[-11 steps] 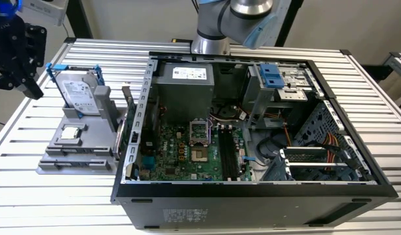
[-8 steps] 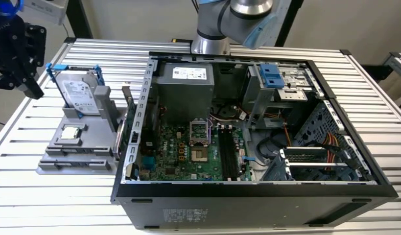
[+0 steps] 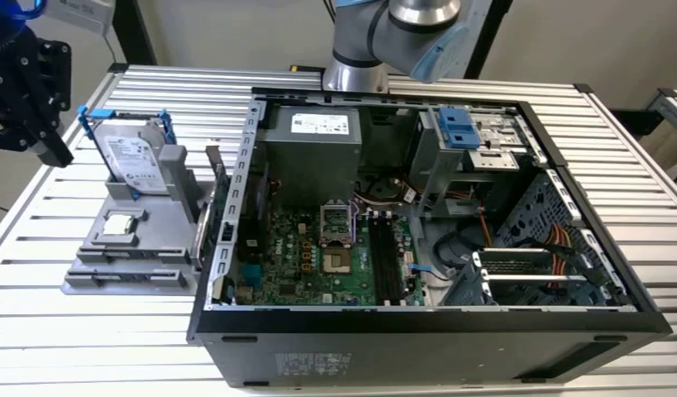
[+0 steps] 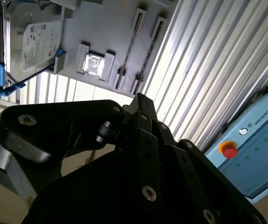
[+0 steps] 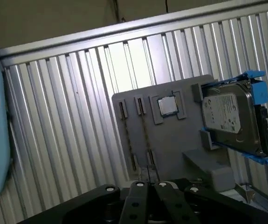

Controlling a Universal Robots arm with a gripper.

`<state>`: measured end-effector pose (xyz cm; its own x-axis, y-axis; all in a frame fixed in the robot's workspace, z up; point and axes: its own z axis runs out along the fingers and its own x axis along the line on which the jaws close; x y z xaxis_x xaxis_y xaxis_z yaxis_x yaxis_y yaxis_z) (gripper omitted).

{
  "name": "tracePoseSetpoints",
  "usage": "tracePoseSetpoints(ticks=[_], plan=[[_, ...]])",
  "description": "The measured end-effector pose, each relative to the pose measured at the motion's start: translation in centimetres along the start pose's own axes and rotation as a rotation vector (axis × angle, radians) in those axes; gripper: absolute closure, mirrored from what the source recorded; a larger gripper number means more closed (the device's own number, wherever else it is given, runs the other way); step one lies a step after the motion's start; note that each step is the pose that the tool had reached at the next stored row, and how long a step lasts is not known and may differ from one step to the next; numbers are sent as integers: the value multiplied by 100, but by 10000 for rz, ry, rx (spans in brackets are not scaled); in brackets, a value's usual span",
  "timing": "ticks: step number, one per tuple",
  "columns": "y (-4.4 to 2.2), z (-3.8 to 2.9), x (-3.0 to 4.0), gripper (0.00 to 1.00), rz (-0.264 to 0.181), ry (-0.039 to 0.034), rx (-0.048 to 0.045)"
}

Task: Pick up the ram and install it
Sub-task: 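Pick up the ram and move it above insertion slot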

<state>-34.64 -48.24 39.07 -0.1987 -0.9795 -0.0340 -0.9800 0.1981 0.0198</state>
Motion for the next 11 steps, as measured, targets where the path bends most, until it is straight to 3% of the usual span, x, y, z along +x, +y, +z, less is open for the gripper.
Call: tracePoseSetpoints(ticks=[11], plan=[[-1,0,0,100,-1918,38,-65]])
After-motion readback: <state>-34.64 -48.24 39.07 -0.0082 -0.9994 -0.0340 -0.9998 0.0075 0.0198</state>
